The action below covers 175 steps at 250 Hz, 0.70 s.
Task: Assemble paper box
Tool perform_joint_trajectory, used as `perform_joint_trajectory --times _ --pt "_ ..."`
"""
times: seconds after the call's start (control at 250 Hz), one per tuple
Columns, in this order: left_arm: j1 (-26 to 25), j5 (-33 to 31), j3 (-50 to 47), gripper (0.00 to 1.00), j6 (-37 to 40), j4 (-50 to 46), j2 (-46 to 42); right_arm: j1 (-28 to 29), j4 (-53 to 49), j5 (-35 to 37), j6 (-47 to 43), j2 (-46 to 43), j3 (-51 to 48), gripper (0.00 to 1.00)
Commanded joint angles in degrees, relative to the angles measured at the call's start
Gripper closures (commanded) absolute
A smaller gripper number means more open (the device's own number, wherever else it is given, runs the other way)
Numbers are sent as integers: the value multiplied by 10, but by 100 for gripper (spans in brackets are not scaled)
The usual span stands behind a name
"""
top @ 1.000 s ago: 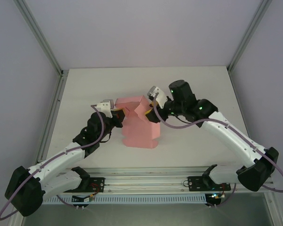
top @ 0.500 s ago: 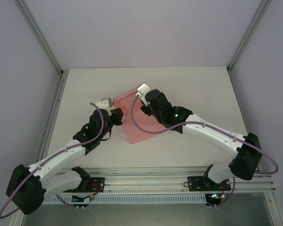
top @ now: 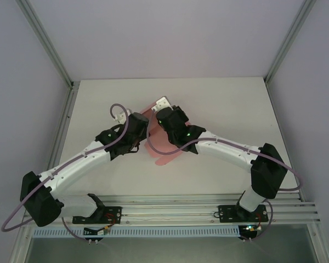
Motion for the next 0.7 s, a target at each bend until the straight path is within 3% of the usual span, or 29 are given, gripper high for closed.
perform_joint_trajectory --times 0.0,0.299,0.439,0.555,0.639,0.695 --pt "-7 -33 23 100 -60 -150 1 -58 -16 122 5 13 0 94" --pt "-19 -29 42 100 -86 -162 20 -71 66 123 -63 38 -22 91" --pt "-21 -39 29 100 -81 -136 14 -72 -38 -34 58 3 -19 81" --pt "-20 -46 23 100 -61 -109 8 -73 -38 -185 83 -49 -48 77" --pt "-20 -62 26 100 -36 -104 10 -73 -51 -264 95 -92 -61 56" --pt "-19 -70 28 100 -18 -101 12 -73 -65 -308 94 -124 -66 48"
